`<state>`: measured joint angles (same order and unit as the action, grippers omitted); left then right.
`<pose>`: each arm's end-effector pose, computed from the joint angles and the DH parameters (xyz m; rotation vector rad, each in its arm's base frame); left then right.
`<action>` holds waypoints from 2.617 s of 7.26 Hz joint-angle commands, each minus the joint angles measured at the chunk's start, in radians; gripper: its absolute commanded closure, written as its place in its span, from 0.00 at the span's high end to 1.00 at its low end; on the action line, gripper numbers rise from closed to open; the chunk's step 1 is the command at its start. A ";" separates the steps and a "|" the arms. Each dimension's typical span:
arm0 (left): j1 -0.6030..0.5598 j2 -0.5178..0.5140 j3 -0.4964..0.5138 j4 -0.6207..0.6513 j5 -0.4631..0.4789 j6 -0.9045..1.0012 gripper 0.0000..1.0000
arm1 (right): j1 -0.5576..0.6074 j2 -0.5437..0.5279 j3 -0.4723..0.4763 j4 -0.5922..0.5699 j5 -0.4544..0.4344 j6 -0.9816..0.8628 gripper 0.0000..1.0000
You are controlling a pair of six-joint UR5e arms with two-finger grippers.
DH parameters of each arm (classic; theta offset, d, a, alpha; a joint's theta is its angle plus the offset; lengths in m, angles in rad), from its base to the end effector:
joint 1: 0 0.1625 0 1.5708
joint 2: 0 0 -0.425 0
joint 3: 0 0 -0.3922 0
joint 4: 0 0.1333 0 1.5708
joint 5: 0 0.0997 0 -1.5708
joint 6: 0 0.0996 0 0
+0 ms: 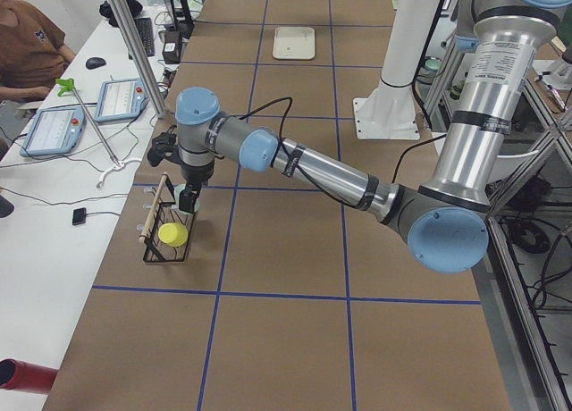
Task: Left arm grabs green cup and hands to right arm on tray
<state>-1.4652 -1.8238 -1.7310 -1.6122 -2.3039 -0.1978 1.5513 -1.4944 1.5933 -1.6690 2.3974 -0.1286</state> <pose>-0.0043 -0.5914 0.4392 0.3198 0.7768 0.0799 0.0498 -0.5235 0.6149 0.0458 -0.8261 -0.1399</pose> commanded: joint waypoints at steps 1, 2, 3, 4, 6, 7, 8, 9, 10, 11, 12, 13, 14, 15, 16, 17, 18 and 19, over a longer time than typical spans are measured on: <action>0.066 -0.015 -0.007 -0.125 0.003 -0.215 1.00 | 0.000 -0.001 0.001 0.000 0.000 0.001 1.00; 0.097 -0.015 -0.002 -0.191 0.007 -0.361 1.00 | 0.000 -0.001 0.001 0.000 0.000 0.001 1.00; 0.141 -0.017 0.007 -0.248 0.032 -0.528 1.00 | 0.000 -0.001 0.001 0.000 -0.001 0.001 1.00; 0.195 -0.017 0.005 -0.315 0.135 -0.631 1.00 | 0.000 -0.001 -0.001 0.000 -0.001 0.003 1.00; 0.322 -0.017 0.008 -0.330 0.371 -0.728 1.00 | 0.000 -0.003 -0.003 0.000 -0.001 0.004 1.00; 0.354 -0.015 0.016 -0.331 0.456 -0.748 1.00 | 0.000 -0.003 -0.001 0.000 -0.001 0.006 1.00; 0.374 -0.015 0.024 -0.333 0.521 -0.759 1.00 | 0.000 -0.001 -0.001 0.000 -0.001 0.006 1.00; 0.403 -0.018 0.045 -0.353 0.581 -0.790 1.00 | 0.000 -0.001 -0.001 0.000 -0.001 0.006 1.00; 0.426 -0.022 0.103 -0.441 0.624 -0.825 1.00 | 0.000 -0.001 -0.001 0.000 -0.001 0.006 1.00; 0.427 -0.046 0.193 -0.541 0.626 -0.854 1.00 | 0.000 -0.001 -0.001 0.000 -0.001 0.006 1.00; 0.427 -0.064 0.249 -0.584 0.626 -0.853 1.00 | 0.000 -0.003 -0.001 0.000 -0.001 0.006 1.00; 0.428 -0.075 0.264 -0.589 0.626 -0.853 1.00 | 0.000 -0.003 -0.001 0.000 -0.001 0.006 1.00; 0.430 -0.081 0.272 -0.589 0.627 -0.851 1.00 | 0.000 -0.003 -0.001 0.000 -0.001 0.006 1.00; 0.431 -0.107 0.301 -0.589 0.627 -0.851 1.00 | 0.000 -0.001 -0.001 0.000 -0.001 0.006 1.00; 0.433 -0.124 0.327 -0.591 0.641 -0.850 1.00 | 0.000 -0.001 -0.001 0.000 -0.001 0.006 1.00; 0.433 -0.124 0.335 -0.591 0.655 -0.845 1.00 | 0.000 -0.003 0.001 0.000 0.000 0.006 1.00; 0.433 -0.124 0.341 -0.591 0.655 -0.844 1.00 | 0.000 -0.001 0.001 0.000 0.000 0.006 1.00; 0.433 -0.124 0.343 -0.592 0.655 -0.844 1.00 | 0.000 -0.003 -0.001 0.000 0.000 0.006 1.00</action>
<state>-1.0325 -1.9470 -1.3941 -2.2031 -1.6515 -1.0428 1.5509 -1.4963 1.5933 -1.6690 2.3974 -0.1227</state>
